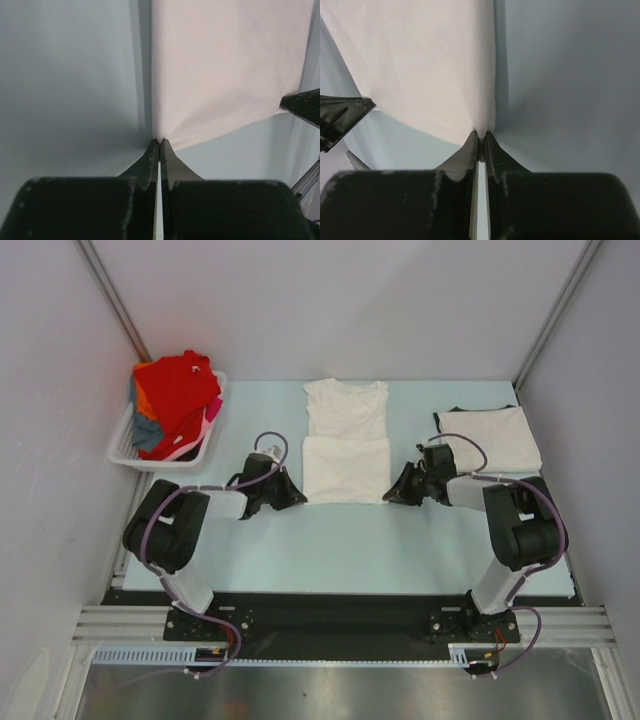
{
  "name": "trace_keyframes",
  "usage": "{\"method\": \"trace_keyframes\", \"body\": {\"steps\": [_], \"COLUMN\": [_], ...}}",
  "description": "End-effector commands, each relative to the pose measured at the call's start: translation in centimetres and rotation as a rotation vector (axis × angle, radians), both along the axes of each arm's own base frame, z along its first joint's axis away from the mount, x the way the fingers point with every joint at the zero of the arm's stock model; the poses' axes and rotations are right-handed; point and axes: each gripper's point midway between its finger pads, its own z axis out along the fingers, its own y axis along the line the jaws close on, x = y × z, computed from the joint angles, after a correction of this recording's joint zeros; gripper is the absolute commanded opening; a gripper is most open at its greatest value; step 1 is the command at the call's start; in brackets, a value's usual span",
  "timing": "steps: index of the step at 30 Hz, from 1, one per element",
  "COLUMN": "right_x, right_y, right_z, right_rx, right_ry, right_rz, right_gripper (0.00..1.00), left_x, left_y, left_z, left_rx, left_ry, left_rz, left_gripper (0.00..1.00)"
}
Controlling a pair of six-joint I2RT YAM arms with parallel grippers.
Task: Fold and stack the t-shirts
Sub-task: Fold the tshirt
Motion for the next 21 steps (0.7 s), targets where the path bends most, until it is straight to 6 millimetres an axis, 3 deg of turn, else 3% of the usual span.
{"method": "trace_keyframes", "body": {"steps": [1,4,12,15,16,21], "right_x": [-0.6,-1.4,-5.7,-6.6,-6.9,-7.2], "right_y": [0.5,0.5,0.1,-0.2,-0.4,-0.6], "right_z": [1.8,3.4,7.6,9.1,10.3,14.2], "right_rx": [0.028,0.028,0.025,0.026,0.026,0.027], "right_ry": [-0.043,-0.067,-0.111,-0.127,-0.151,-0.21], "right_rz": [0.031,0.043,0.098,0.097,0.095,0.099], "right_gripper": [0.0,0.0,0.0,0.0,0.0,0.0], "left_x": [-2.3,-3.0,-5.8,-6.9,-6.8,-7.7], "left_y": [1.0,0.8,1.1,0.8,0.6,0.6], "left_z": [-0.2,1.3,4.9,7.1,8.6,12.0], "left_rx": [0.062,0.041,0.004,-0.044,-0.065,-0.103], "left_ry": [0.025,0.008,-0.021,-0.047,-0.083,-0.11], "left_rz": [-0.036,-0.062,-0.118,-0.142,-0.15,-0.173], "left_gripper": [0.0,0.0,0.0,0.0,0.0,0.0]}}
